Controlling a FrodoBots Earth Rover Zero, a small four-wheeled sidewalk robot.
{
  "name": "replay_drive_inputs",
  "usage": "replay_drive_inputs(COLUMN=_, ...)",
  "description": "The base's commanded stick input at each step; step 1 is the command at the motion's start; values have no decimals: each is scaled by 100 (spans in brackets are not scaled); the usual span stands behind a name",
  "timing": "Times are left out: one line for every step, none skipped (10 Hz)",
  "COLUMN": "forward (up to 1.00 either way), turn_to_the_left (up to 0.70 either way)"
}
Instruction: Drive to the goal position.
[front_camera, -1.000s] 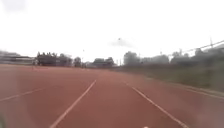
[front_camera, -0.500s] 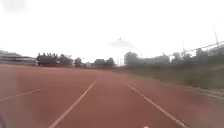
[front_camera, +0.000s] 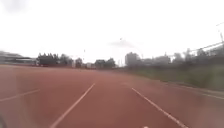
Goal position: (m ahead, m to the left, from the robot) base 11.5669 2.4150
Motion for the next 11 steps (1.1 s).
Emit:
replay_drive_inputs(forward=70, turn_to_the_left=0)
replay_drive_inputs(forward=70, turn_to_the_left=0)
replay_drive_inputs(forward=70, turn_to_the_left=0)
replay_drive_inputs(forward=70, turn_to_the_left=0)
replay_drive_inputs(forward=70, turn_to_the_left=0)
replay_drive_inputs(forward=70, turn_to_the_left=0)
replay_drive_inputs(forward=70, turn_to_the_left=0)
replay_drive_inputs(forward=70, turn_to_the_left=0)
replay_drive_inputs(forward=70, turn_to_the_left=0)
replay_drive_inputs(forward=70, turn_to_the_left=0)
replay_drive_inputs(forward=70, turn_to_the_left=0)
